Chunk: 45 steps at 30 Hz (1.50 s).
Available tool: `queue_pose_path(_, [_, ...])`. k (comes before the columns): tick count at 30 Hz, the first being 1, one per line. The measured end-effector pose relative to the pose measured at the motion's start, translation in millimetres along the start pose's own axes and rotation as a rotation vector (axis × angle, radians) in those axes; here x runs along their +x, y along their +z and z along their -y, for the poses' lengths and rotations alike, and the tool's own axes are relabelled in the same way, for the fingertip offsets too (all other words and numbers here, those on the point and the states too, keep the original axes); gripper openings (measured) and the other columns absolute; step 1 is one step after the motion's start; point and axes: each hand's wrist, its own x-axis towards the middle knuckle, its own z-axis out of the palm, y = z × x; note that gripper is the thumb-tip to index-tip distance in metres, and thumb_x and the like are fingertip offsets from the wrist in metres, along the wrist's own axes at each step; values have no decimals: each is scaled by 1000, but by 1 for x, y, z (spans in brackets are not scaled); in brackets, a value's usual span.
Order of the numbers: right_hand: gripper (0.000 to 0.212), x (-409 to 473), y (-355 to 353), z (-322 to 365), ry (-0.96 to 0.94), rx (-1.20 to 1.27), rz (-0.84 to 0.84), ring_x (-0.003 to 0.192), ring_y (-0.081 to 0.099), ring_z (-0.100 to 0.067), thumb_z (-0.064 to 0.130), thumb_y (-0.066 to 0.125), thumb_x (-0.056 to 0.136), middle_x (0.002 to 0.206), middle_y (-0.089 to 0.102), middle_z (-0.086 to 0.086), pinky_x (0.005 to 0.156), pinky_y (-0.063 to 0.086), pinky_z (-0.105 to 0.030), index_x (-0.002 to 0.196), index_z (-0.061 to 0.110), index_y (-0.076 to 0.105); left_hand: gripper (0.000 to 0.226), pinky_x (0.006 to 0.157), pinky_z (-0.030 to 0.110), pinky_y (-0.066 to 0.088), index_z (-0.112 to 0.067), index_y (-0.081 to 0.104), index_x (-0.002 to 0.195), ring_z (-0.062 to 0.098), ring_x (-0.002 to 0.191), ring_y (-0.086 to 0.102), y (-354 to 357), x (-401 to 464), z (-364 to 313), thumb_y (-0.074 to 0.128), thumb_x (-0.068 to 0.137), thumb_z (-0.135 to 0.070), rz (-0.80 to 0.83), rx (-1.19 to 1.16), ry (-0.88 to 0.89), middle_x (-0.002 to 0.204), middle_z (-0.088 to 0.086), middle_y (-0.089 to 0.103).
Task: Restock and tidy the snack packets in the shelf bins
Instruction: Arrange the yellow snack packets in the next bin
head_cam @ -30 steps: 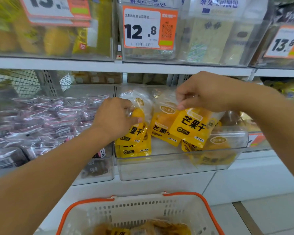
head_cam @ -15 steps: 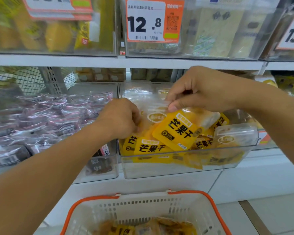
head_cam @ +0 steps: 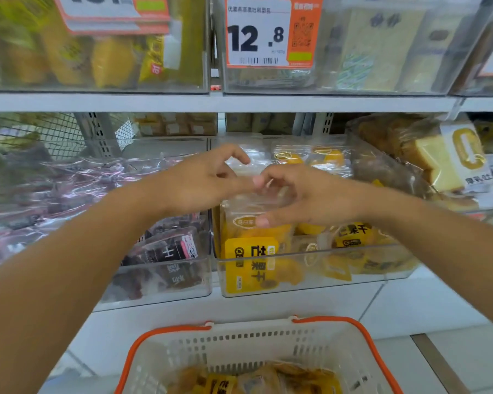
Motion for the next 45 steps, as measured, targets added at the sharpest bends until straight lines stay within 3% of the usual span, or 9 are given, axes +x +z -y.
queue_pose_path(5, [36,-11,-21,-19,291,-70,292,91,71,-20,38,78,84,109,70,0,79,63,-46,114,21,66,56,87,39,52,-27,69,85,13,89,64,10,-4,-2,52,74,-80,21,197,113,89,-4,68])
queue_pose_path(9, [18,-3,-1,-24,298,-80,234,69,72,-15,37,64,97,81,68,11,57,61,-31,85,29,75,72,93,31,47,-40,60,113,1,106,56,14,-7,-4,56,61,-90,47,194,79,113,-20,61])
queue_pose_path(14, [16,-4,-12,-25,334,-159,417,88,75,-25,11,77,86,97,74,-4,78,62,-37,99,18,72,34,82,33,50,-35,62,101,12,93,60,21,3,4,84,75,-34,-141,431,145,94,-11,63])
queue_pose_path(18, [16,-10,-33,-17,154,-228,215,71,66,-9,9,77,84,77,75,2,75,56,-37,77,24,77,28,79,34,53,-35,65,86,11,84,63,23,9,8,88,71,-32,-202,411,96,82,-13,65])
queue_pose_path(22, [2,-11,-40,4,-81,62,-157,72,62,-24,18,80,83,82,72,-9,74,52,-41,82,19,79,23,59,15,46,-19,75,92,-3,55,54,17,11,3,62,95,-37,-153,239,50,58,-16,60])
queue_pose_path(26, [11,3,14,4,-145,16,-358,81,59,-6,23,88,74,89,61,6,78,51,-32,73,27,78,45,92,33,48,-36,75,92,9,94,64,6,6,-4,52,80,-73,-14,39,-41,97,-13,71])
queue_pose_path(32, [25,18,-1,-7,141,591,-466,79,63,-18,35,73,90,88,72,-6,76,57,-34,84,11,76,47,62,34,46,-15,63,83,19,66,56,28,4,3,88,64,-49,-119,358,62,71,1,60])
queue_pose_path(37, [32,25,-6,-48,489,-263,-77,105,64,-27,21,63,96,121,66,-13,90,56,-39,124,5,66,39,69,34,54,-18,67,84,15,68,64,23,3,2,89,64,-43,-119,389,73,71,-3,67])
queue_pose_path(45, [13,22,-7,-20,-17,376,-253,90,69,-11,7,74,87,96,78,-3,90,54,-25,96,15,79,33,64,28,42,-26,65,82,10,73,60,25,0,-8,90,65,-40,-212,537,195,71,-13,62])
